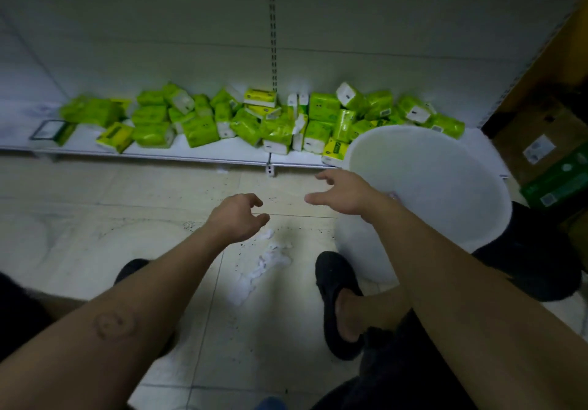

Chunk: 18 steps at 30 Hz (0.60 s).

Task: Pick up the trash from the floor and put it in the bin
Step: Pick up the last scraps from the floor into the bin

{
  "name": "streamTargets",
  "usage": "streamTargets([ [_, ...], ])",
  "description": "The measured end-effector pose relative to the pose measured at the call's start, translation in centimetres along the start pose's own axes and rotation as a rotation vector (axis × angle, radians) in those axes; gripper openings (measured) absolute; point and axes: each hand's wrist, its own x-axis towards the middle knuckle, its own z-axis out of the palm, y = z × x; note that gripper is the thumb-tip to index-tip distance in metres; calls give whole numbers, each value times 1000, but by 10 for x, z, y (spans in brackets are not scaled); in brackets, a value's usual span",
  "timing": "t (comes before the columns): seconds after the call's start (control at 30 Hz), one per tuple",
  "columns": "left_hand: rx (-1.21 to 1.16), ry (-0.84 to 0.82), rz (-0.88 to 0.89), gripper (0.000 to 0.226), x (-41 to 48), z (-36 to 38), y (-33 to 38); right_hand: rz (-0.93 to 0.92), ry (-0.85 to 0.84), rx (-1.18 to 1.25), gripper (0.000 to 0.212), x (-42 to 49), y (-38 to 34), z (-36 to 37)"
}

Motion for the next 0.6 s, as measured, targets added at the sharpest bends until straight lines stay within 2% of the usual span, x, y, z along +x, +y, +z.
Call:
streamTargets([
  [0.17,-12,-55,-97,46,-6,14,-55,62,-146,-180,72,24,0,35],
  [0.33,-50,-187,-177,48,2,51,-96,90,-246,-252,67,51,1,95],
  [0.6,-65,-333,-293,50,34,122,-148,200,-491,-362,63,90,53,204],
])
